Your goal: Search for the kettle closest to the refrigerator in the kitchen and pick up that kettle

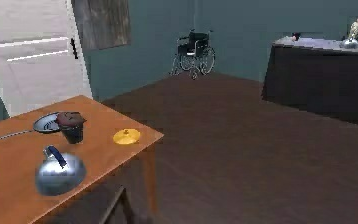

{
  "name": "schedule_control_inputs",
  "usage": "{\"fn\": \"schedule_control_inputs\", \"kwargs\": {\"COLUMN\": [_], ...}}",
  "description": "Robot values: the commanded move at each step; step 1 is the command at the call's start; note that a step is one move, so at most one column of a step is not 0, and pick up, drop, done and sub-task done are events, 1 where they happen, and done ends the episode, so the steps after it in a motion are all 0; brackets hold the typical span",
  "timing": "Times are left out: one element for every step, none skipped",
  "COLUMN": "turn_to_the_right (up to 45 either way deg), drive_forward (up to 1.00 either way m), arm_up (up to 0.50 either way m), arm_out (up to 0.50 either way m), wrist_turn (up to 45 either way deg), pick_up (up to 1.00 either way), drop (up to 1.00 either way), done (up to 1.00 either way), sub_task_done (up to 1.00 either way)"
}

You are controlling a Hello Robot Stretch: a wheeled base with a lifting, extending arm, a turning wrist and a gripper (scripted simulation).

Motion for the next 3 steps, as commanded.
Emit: {"fn": "schedule_control_inputs", "kwargs": {"turn_to_the_right": [-45.0,-45.0,-33.0], "drive_forward": [0.00,0.00,0.00], "arm_up": [0.00,0.00,0.00], "arm_out": [0.00,0.00,0.00], "wrist_turn": [0.0,0.0,0.0], "pick_up": [0.00,0.00,0.00], "drop": [0.00,0.00,0.00], "done": [0.00,0.00,0.00], "sub_task_done": [0.00,0.00,0.00]}}
